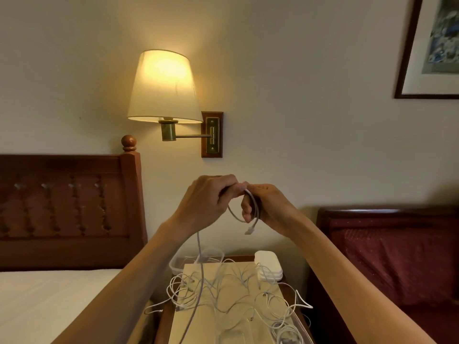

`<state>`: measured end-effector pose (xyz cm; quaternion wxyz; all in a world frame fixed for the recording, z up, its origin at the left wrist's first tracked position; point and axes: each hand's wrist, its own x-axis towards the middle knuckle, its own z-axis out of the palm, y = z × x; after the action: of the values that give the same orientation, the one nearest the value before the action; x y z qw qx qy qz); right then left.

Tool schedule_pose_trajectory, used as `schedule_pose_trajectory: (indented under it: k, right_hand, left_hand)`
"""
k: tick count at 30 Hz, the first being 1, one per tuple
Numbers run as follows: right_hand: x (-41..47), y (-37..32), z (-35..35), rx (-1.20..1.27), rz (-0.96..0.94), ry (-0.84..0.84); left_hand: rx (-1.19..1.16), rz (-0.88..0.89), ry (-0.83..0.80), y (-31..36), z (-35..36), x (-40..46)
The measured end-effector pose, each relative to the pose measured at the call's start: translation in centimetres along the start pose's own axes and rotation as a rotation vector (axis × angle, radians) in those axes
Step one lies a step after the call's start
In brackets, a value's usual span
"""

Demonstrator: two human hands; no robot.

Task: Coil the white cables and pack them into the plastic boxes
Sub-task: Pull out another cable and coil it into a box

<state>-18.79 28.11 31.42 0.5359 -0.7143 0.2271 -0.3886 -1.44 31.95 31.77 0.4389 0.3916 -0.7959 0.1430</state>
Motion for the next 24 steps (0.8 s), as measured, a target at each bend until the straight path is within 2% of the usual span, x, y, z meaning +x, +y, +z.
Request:
schedule_pose_trajectory:
  k: [3,6,11,16,19,24]
  right_hand:
    - [-0.1,-0.4,0.2,0.091,0.02,-0.048]
    - [-0.3,-0.5,0.3,0.284,0.066,-0.12]
    - [-0.5,-0.6,0.0,0.509,0.111,-0.16]
    - [-0.3,-0.1,0.8,0.695,0.101,-0.146]
    - [0.1,0.1,0.8,0.73,0.05,-0.181]
    - [0.2,-0.4,-0.2,0.651,0.082,-0.068]
  left_hand:
    - [0.045,-0.004,0.119,-0.6,0.6,0.0]
    - [-0.023,-0.078,0.183,-0.6,0.8,0.0]
    - [-0.423,-0.323,-0.019,-0.4,0.4,-0.2]
    - [-0.536,-0.463,0.078,0.2,0.6,0.4]
    - [-0.579,-0.508,0.118,0.1,1.0,0.4]
    - [-0.527,-0.483,0.044,-1.5,1.4,-0.7]
